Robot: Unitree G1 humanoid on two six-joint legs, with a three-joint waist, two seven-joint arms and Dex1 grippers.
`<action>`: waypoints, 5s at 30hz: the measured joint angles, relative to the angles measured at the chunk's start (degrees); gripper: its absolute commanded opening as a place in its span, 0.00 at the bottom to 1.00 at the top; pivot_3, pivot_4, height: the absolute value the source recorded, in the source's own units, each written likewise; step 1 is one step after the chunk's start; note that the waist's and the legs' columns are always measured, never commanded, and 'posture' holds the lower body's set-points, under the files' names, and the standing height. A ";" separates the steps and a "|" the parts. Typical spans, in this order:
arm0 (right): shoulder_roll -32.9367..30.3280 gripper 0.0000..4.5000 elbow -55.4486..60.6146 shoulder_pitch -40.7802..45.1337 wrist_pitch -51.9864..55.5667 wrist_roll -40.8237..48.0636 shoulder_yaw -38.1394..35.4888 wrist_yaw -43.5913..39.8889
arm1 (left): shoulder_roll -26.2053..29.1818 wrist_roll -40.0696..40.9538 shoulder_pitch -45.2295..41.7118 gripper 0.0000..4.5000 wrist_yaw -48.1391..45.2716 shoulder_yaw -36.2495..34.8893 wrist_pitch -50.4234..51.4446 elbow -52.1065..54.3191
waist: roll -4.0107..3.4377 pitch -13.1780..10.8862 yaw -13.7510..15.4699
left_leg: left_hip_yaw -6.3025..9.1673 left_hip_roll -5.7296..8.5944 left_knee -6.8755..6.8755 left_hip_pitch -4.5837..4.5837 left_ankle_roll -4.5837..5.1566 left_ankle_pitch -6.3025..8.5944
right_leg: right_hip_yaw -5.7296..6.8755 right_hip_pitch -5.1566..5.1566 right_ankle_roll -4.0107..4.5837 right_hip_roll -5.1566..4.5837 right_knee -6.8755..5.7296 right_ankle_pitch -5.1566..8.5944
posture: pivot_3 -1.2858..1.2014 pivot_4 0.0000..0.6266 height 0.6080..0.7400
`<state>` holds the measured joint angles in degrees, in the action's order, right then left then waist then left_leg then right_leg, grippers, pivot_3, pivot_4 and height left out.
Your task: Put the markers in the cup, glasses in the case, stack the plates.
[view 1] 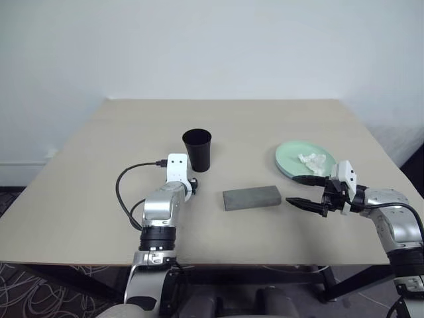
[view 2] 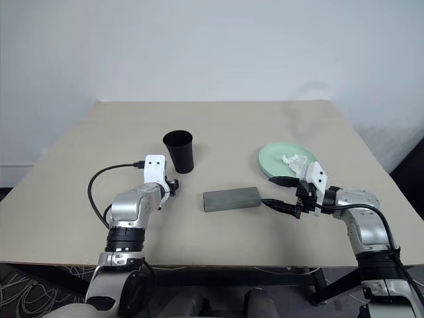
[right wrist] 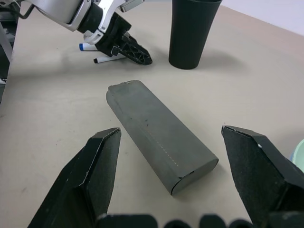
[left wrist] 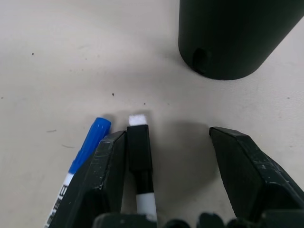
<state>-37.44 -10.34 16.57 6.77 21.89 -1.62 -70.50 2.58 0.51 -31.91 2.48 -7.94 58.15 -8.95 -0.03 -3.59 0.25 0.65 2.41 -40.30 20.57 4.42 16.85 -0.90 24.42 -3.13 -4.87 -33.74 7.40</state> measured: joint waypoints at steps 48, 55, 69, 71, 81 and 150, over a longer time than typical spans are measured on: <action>0.64 0.82 0.90 0.72 -0.21 -1.57 0.52 2.20 | 10.65 -6.80 -24.82 0.01 -6.56 10.90 -91.40 -53.40 | -0.02 -0.01 0.65 | -0.02 0.07 0.16 0.12 0.29 0.00 | 0.01 0.07 -0.04 -0.04 0.27 -0.04 | 0.52 0.00 1.00; 0.55 0.82 1.33 0.54 0.46 -1.56 0.50 2.47 | 9.42 -6.85 -25.73 0.46 -5.16 10.81 -94.10 -59.51 | -0.01 -0.01 0.65 | -0.03 0.06 0.16 0.13 0.30 0.00 | 0.02 0.07 -0.06 -0.04 0.27 -0.06 | 0.52 0.00 1.00; 0.54 0.82 1.97 0.52 0.67 -1.56 0.44 2.56 | 8.97 -6.23 -27.51 0.68 -5.58 8.95 -93.33 -59.58 | -0.01 -0.01 0.60 | -0.04 0.06 0.15 0.12 0.30 0.01 | 0.03 0.06 -0.07 -0.04 0.26 -0.06 | 0.52 0.00 1.00; 0.55 0.82 1.97 0.53 0.66 -1.56 0.44 2.60 | 9.25 -5.56 -27.51 0.68 -5.80 8.13 -90.23 -57.76 | -0.01 -0.01 0.58 | -0.04 0.06 0.15 0.12 0.30 0.01 | 0.03 0.06 -0.07 -0.04 0.26 -0.06 | 0.52 0.00 1.00; 0.57 0.82 1.82 0.66 0.53 -1.58 0.60 2.31 | 16.43 3.32 -18.05 0.68 -9.81 1.66 -43.11 -21.47 | -0.02 -0.01 0.01 | -0.02 0.01 0.15 0.09 0.27 0.01 | 0.02 0.12 -0.07 -0.01 0.11 -0.06 | 0.52 0.00 1.00; 2.08 0.82 -4.71 3.09 -3.35 -3.25 1.51 1.63 | 22.30 13.62 0.46 0.02 -40.33 18.12 -20.59 14.04 | -0.04 -0.01 -0.21 | 0.01 0.01 0.15 0.04 -0.10 0.09 | -0.05 0.14 0.01 -0.04 0.06 -0.02 | 0.52 0.00 1.00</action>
<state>-35.36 -15.05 19.66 3.42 18.64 -0.11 -68.86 24.88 14.14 -31.45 -37.85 10.18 37.56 5.09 -0.07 -3.60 0.04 0.65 2.42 -40.15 20.61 4.32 16.93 -0.96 24.55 -3.12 -4.91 -33.67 7.37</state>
